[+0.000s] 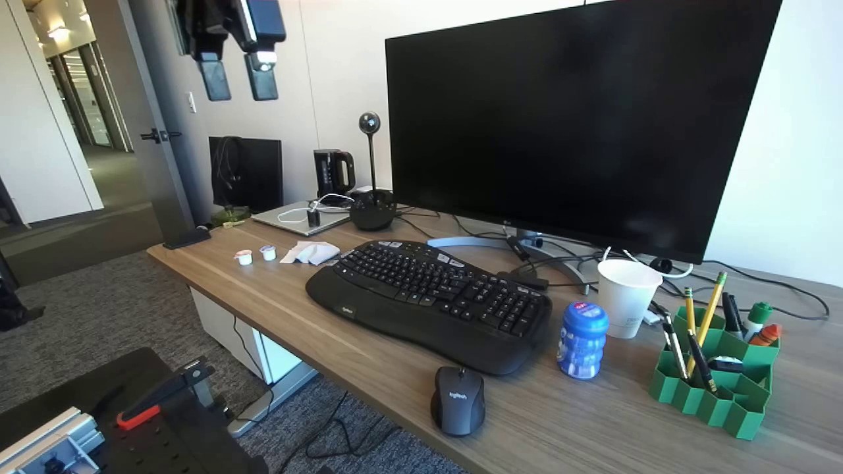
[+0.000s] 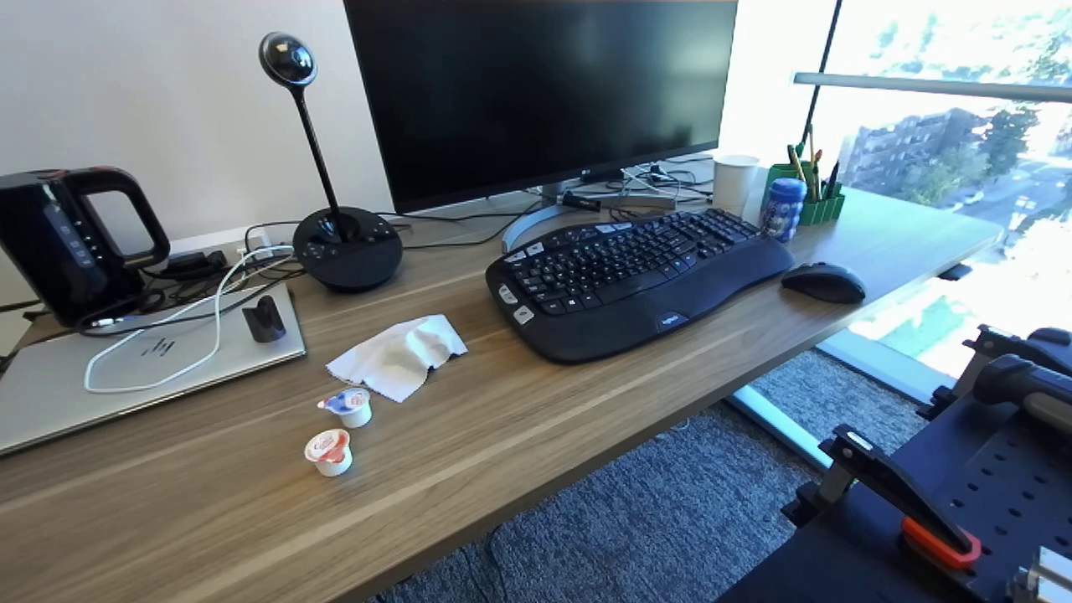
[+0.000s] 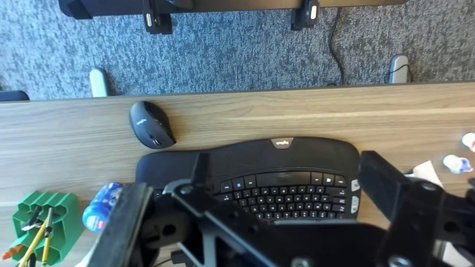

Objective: Move the blue bottle to the left

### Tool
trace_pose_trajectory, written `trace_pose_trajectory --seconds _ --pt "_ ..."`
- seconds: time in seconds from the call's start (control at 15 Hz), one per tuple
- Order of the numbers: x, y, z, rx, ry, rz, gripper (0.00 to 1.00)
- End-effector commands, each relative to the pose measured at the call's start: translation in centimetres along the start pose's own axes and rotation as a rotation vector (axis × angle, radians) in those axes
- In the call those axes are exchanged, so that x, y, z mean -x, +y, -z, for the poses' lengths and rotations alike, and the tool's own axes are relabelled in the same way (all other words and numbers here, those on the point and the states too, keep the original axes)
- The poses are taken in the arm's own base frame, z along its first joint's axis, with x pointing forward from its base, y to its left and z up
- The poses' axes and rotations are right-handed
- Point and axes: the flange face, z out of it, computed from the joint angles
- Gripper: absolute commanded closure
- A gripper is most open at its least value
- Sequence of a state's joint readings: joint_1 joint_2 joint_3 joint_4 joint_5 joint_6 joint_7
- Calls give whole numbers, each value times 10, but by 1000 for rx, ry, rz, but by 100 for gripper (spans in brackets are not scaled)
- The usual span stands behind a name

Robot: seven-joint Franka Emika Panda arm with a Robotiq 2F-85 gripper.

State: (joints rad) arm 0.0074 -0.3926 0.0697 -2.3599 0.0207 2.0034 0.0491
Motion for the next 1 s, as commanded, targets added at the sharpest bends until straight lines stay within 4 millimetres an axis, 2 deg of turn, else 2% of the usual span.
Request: trace_pose_trajectory --seconds 0.0,0.2,0.53,0.67,0.93 --pt "-46 33 -13 11 -32 -77 0" --pt "-71 55 -18 12 -40 -164 0" --pt "-104 77 -26 84 -35 -316 0" --pt "-113 83 -28 97 -43 -391 0" --pt "-117 95 -30 89 -42 -499 0"
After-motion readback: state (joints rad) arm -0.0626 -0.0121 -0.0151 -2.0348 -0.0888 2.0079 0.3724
